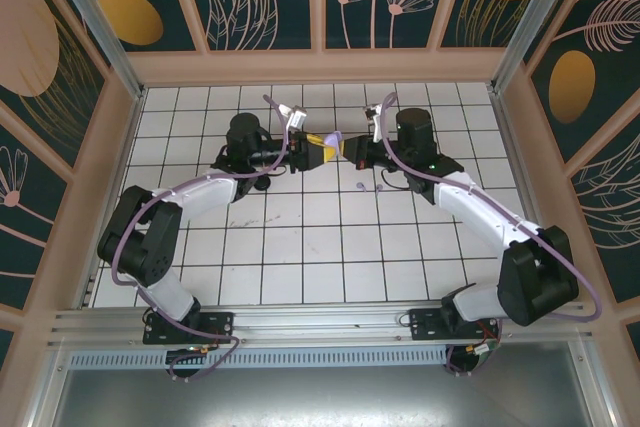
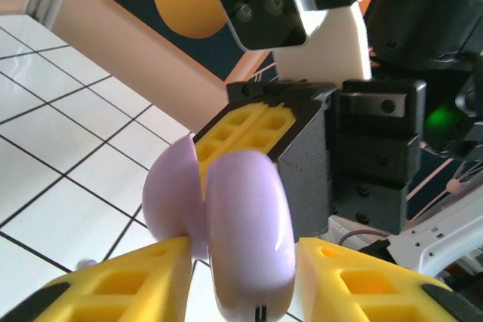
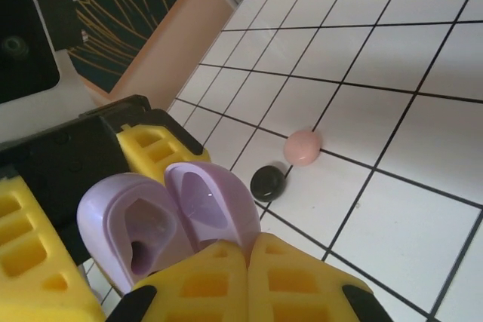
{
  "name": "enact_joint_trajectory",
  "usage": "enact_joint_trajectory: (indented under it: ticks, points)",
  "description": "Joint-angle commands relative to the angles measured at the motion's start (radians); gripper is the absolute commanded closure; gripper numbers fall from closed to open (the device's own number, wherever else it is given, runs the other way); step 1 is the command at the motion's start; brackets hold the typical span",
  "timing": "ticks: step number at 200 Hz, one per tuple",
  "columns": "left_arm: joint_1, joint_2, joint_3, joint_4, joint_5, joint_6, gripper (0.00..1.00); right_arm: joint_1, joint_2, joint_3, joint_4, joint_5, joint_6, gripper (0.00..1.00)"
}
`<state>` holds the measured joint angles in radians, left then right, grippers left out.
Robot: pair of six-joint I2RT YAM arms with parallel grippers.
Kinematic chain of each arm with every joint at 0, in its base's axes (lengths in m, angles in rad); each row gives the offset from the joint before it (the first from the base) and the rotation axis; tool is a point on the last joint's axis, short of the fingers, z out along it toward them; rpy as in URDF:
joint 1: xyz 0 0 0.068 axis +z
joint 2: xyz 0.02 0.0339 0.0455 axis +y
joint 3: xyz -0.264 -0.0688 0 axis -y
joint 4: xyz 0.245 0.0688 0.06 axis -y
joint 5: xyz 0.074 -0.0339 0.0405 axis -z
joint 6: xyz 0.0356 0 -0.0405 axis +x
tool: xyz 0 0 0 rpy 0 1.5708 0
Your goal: Insert the wireless bluetooth earbuds into the charging case
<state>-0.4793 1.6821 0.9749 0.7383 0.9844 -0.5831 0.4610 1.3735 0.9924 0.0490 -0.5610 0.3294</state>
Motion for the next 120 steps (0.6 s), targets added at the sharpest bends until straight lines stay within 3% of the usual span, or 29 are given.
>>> enact_joint_trajectory:
  ticks: [1, 50, 92, 120]
  points:
    - [-0.005, -0.003, 0.051, -0.112, -0.046, 0.104, 0.46, -0.005, 0.006, 0.07, -0.072, 0.072, -0.07, 1.0]
    - [0.043, 0.0, 0.221, -0.53, -0.027, 0.374, 0.29, -0.047, 0.024, 0.128, -0.261, 0.206, -0.239, 1.0]
    - [0.059, 0.025, 0.374, -0.919, 0.016, 0.62, 0.25, -0.05, 0.022, 0.137, -0.344, 0.26, -0.387, 1.0]
    - [0.059, 0.088, 0.429, -1.066, 0.05, 0.723, 0.24, -0.032, 0.019, 0.137, -0.389, 0.274, -0.47, 1.0]
